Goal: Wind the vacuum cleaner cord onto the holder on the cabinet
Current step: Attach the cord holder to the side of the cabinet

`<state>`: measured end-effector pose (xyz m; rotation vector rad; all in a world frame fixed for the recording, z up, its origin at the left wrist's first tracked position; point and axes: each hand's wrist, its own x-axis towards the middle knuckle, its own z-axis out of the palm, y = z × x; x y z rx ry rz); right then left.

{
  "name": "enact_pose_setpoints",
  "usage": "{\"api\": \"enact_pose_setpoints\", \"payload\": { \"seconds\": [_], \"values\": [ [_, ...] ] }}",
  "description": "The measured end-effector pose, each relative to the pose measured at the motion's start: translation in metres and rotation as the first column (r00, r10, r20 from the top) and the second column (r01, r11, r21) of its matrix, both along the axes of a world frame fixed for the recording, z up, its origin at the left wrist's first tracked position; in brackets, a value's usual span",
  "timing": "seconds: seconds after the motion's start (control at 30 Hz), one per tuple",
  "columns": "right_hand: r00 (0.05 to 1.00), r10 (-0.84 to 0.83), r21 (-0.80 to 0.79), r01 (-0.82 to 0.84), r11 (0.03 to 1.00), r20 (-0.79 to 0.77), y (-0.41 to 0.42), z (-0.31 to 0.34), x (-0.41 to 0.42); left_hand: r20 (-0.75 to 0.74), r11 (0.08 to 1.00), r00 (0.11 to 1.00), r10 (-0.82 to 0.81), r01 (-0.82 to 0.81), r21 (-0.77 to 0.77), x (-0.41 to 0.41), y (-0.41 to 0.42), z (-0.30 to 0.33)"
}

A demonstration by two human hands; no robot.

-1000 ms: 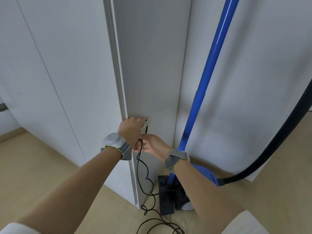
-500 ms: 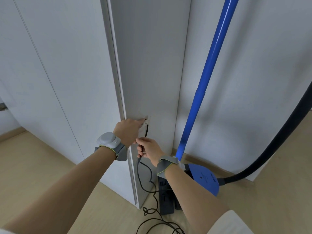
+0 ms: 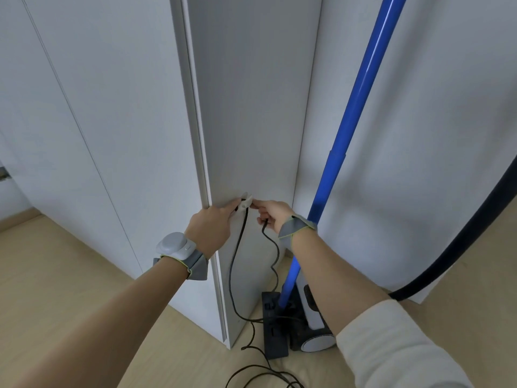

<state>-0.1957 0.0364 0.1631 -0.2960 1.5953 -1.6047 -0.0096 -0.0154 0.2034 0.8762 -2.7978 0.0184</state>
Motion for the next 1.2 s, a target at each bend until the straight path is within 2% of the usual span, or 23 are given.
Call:
{"api": "enact_pose_setpoints", "payload": {
  "seconds": [0.17,0.27,0.43,0.57,0.77,0.87,1.07,1.2],
  "values": [
    [0.993,0.11,0.125,-0.103,0.987,-0.051,-0.013,0.025,-0.021,-0.002,1.0,1.0,0.01,-0.01,0.012,-0.001,-0.003,-0.001],
    [0.987,0.12,0.157,-0.102,0.982,-0.105,-0.017,0.037,-0.027,-0.007,1.0,1.0,0.016,-0.016,0.002,-0.002,-0.001,-0.003],
    [0.918,0.051,0.124,-0.001,0.992,-0.394,-0.018,0.053,-0.011,-0.036,0.999,0.999,0.03,-0.03,-0.014,-0.002,0.001,-0.004],
    [0.773,0.04,0.099,0.03,0.995,-0.633,0.004,0.054,0.017,-0.056,0.999,0.998,0.013,-0.015,-0.039,0.0,0.002,-0.005],
    [0.815,0.076,0.005,-0.089,0.996,-0.575,0.032,0.027,0.063,-0.022,0.998,0.999,0.048,-0.047,0.037,0.001,0.003,0.002],
    [0.793,0.083,-0.018,-0.118,0.993,-0.604,0.037,0.014,0.075,0.053,0.987,0.997,0.058,-0.065,0.145,0.002,-0.001,0.008],
    [0.802,-0.114,-0.148,0.033,0.988,-0.586,0.03,-0.004,0.093,0.12,0.963,0.992,0.043,-0.073,0.26,0.003,-0.005,0.013],
    [0.771,-0.227,-0.198,0.134,0.971,-0.594,0.019,-0.013,0.11,0.109,0.986,0.993,0.035,-0.052,0.16,0.007,-0.004,0.011]
  ]
}}
